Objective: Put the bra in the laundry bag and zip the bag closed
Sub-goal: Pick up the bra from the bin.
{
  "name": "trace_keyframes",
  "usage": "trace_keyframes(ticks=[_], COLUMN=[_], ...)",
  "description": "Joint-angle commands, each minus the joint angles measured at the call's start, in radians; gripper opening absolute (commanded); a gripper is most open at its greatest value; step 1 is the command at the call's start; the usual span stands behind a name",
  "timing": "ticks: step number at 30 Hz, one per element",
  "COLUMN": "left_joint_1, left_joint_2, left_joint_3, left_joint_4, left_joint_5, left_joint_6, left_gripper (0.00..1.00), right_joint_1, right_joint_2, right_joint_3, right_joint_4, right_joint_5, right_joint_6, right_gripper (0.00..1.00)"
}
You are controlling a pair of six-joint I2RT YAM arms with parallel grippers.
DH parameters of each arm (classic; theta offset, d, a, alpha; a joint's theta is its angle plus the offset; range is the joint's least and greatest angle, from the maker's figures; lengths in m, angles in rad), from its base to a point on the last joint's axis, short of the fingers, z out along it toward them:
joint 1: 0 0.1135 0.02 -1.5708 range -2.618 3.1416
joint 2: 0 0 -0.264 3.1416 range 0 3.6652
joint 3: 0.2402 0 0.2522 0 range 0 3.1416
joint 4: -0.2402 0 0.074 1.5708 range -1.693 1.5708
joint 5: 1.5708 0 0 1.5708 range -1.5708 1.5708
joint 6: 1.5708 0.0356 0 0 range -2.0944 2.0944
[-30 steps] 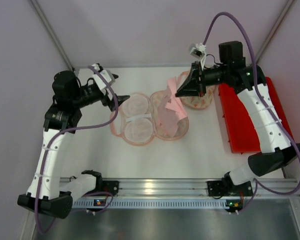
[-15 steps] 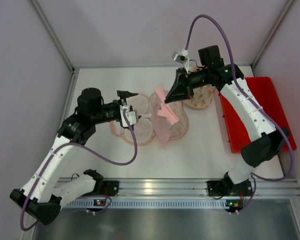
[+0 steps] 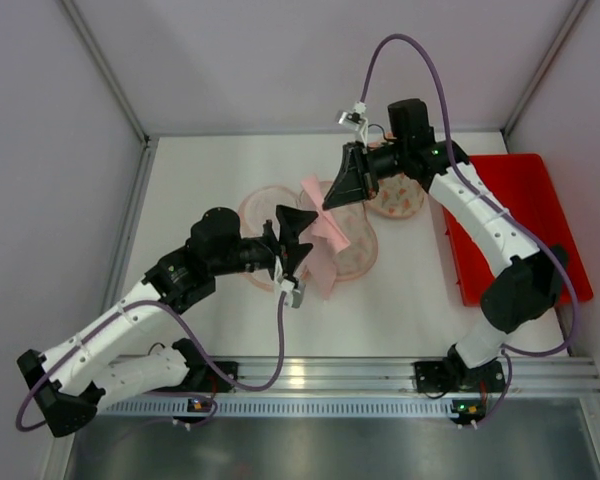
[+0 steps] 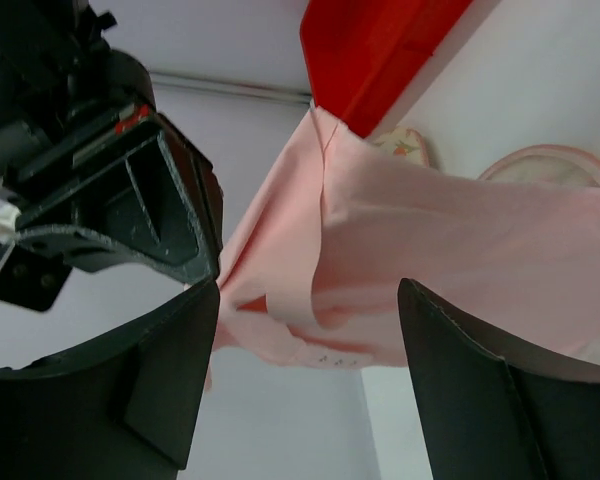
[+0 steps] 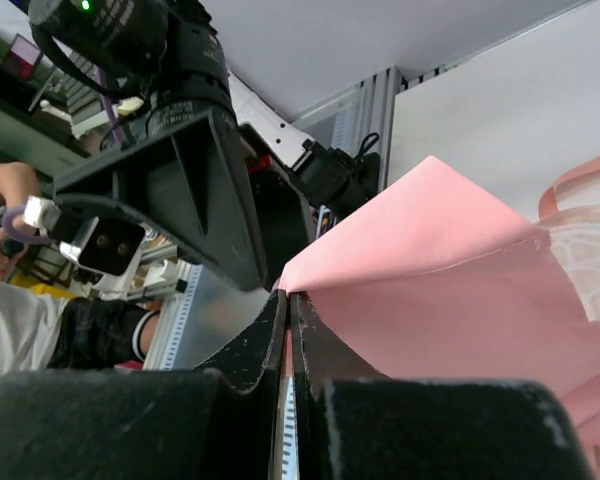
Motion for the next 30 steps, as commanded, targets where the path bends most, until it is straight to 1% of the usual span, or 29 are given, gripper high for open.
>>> trace_keyframes(ticks=[1,2,4,5,6,7,9,12,15,17,19,20,21,23,24,25,26,27,28,29,30], left_joint_1=[-0.048,-0.063,-0.072,-0.075,-0.077,-0.077,-0.077,-0.077,-0.077,-0.077,-0.077,-0.077,-0.077,-0.077,-0.077,-0.078,-0.082,-0.089,-0.106,-0.114,-0.120], left_joint_2=[-0.014,-0.011,-0.001,0.002,0.003,0.003,0.005,-0.011,-0.032,-0.041,-0.043,-0.043,-0.044,-0.049,-0.049,-0.055,-0.055,-0.058,-0.061,-0.069,-0.076], left_joint_3=[-0.027,-0.026,-0.023,-0.026,-0.032,-0.039,-0.033,-0.035,-0.058,-0.064,-0.062,-0.061,-0.056,-0.049,-0.030,-0.021,-0.007,0.023,0.039,0.052,0.078], left_joint_4=[0.127,0.127,0.136,0.168,0.188,0.202,0.214,0.214,0.214,0.214,0.208,0.206,0.203,0.202,0.203,0.203,0.205,0.203,0.202,0.200,0.196], left_joint_5=[-0.053,-0.062,-0.076,-0.088,-0.099,-0.116,-0.130,-0.148,-0.168,-0.182,-0.186,-0.189,-0.191,-0.197,-0.214,-0.231,-0.258,-0.328,-0.376,-0.412,-0.439], left_joint_6=[0.139,0.145,0.150,0.150,0.150,0.154,0.153,0.159,0.197,0.214,0.217,0.217,0.213,0.197,0.152,0.118,0.079,-0.003,-0.040,-0.072,-0.118], left_gripper=[0.76,0.74,0.63,0.58,0.49,0.45,0.39,0.41,0.41,0.36,0.29,0.19,0.12,0.02,0.00,0.00,0.00,0.00,0.00,0.00,0.00], right_joint_1=[0.029,0.027,0.032,0.033,0.033,0.036,0.042,0.047,0.047,0.049,0.058,0.061,0.072,0.078,0.084,0.085,0.085,0.082,0.079,0.075,0.070], right_joint_2=[-0.012,-0.014,-0.015,-0.014,-0.012,-0.012,-0.012,-0.012,-0.008,-0.001,0.000,0.002,0.002,0.003,0.005,0.008,0.012,0.015,0.028,0.031,0.034], right_joint_3=[-0.014,-0.017,-0.022,-0.023,-0.025,-0.029,-0.040,-0.051,-0.052,-0.048,-0.043,-0.042,-0.040,-0.032,-0.028,-0.014,-0.006,0.026,0.046,0.064,0.096], right_joint_4=[0.156,0.176,0.181,0.182,0.182,0.182,0.184,0.187,0.190,0.194,0.199,0.202,0.205,0.214,0.214,0.211,0.196,0.166,0.120,0.048,0.009], right_joint_5=[-0.061,-0.062,-0.062,-0.062,-0.064,-0.064,-0.067,-0.066,-0.069,-0.069,-0.067,-0.062,-0.058,-0.030,-0.018,0.014,0.028,0.049,0.072,0.130,0.157], right_joint_6=[0.105,0.113,0.119,0.120,0.120,0.120,0.117,0.117,0.119,0.119,0.123,0.126,0.128,0.130,0.128,0.122,0.114,0.060,0.024,-0.011,-0.081], right_gripper=[0.00,0.00,0.00,0.00,0.00,0.00,0.00,0.00,0.00,0.00,0.00,0.00,0.01,0.07,0.20,0.35,0.42,0.49,0.56,0.66,0.70])
